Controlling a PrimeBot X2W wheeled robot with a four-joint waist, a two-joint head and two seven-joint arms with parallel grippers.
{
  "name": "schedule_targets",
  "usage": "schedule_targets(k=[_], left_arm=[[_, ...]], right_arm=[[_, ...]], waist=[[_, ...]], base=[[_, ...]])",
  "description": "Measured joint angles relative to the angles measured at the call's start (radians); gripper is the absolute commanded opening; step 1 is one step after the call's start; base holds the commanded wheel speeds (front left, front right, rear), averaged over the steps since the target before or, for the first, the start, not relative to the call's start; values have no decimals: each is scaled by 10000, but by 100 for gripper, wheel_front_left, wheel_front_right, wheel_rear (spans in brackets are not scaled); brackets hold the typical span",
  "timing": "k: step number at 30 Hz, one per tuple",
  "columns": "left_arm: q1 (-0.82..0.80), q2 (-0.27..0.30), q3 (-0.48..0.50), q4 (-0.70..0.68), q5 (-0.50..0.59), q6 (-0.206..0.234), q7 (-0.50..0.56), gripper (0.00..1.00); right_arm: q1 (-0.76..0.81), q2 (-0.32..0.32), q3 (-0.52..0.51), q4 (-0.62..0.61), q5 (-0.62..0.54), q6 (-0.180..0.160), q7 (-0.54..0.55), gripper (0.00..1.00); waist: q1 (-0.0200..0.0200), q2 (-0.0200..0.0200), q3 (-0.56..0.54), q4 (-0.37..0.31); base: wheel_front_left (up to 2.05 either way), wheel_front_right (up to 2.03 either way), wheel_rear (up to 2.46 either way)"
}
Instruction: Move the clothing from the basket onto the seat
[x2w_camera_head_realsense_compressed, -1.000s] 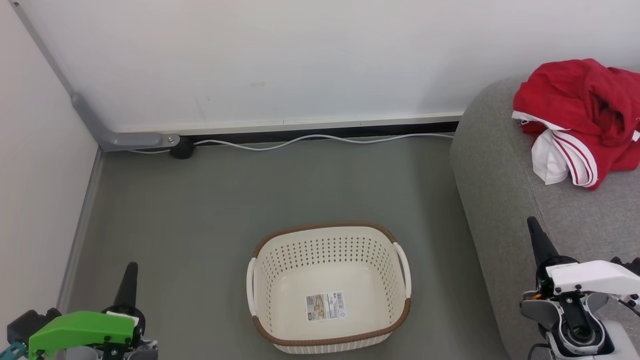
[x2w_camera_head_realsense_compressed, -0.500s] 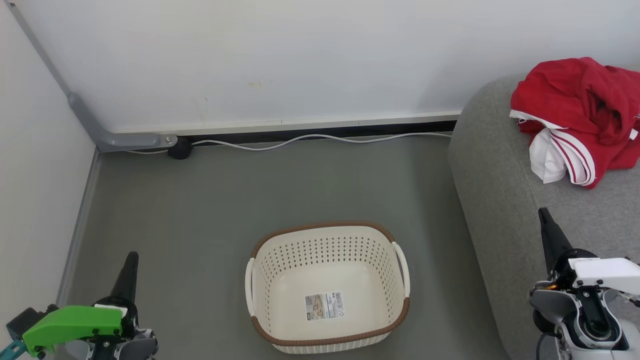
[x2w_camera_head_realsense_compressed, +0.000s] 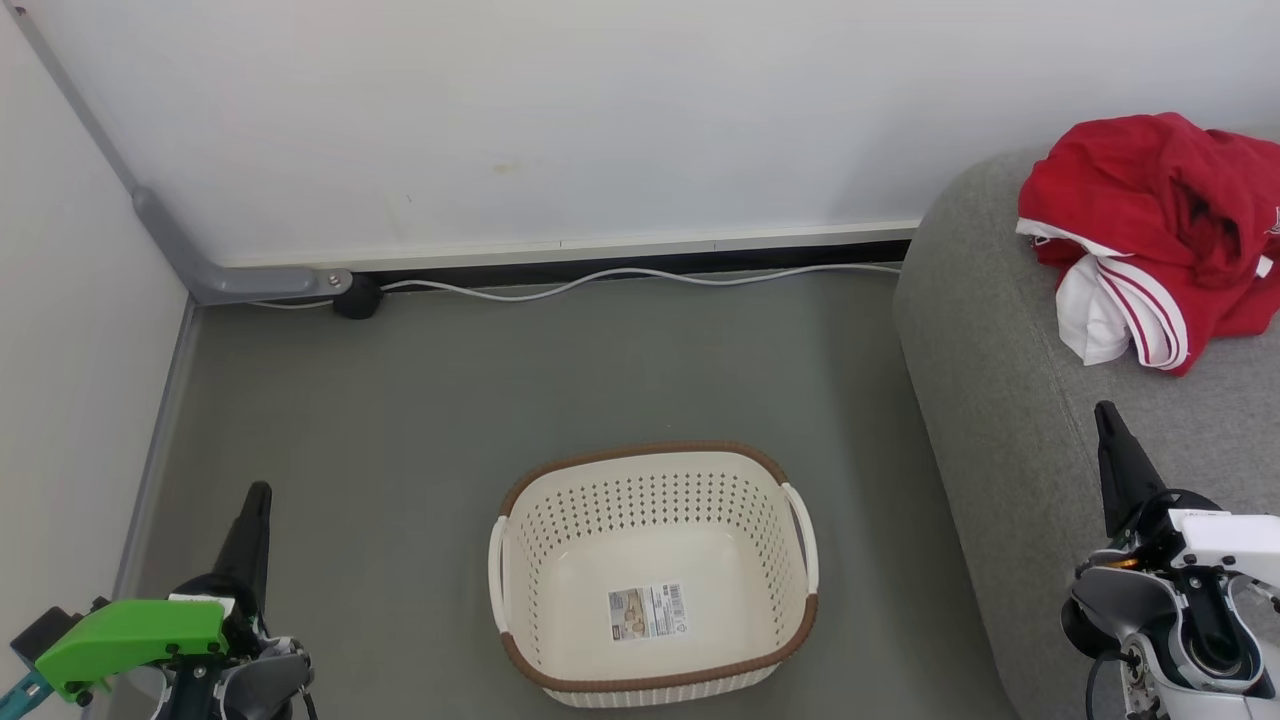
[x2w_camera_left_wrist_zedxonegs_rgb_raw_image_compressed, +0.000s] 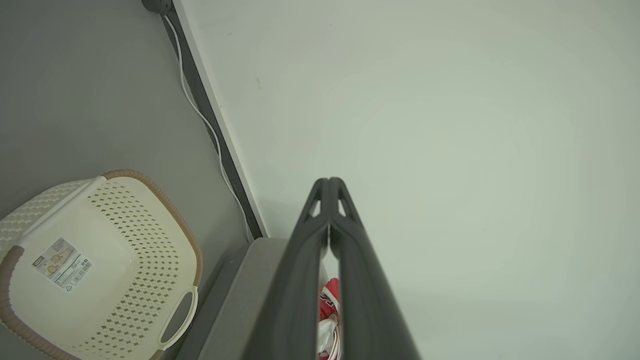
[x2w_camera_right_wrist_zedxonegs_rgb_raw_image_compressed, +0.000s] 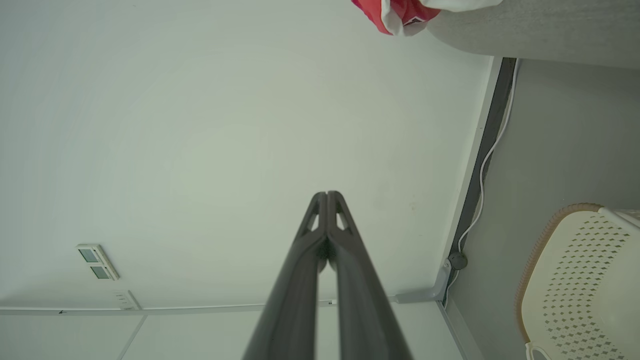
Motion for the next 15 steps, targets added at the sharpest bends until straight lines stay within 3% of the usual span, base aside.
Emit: schedule_targets(k=[15], left_arm=[[0,-8,4,15,0,-2,2,0]], right_arm=[[-2,0,-2,-4,0,2,0,0]], waist=[[0,0,0,0]], base=[[0,0,0]])
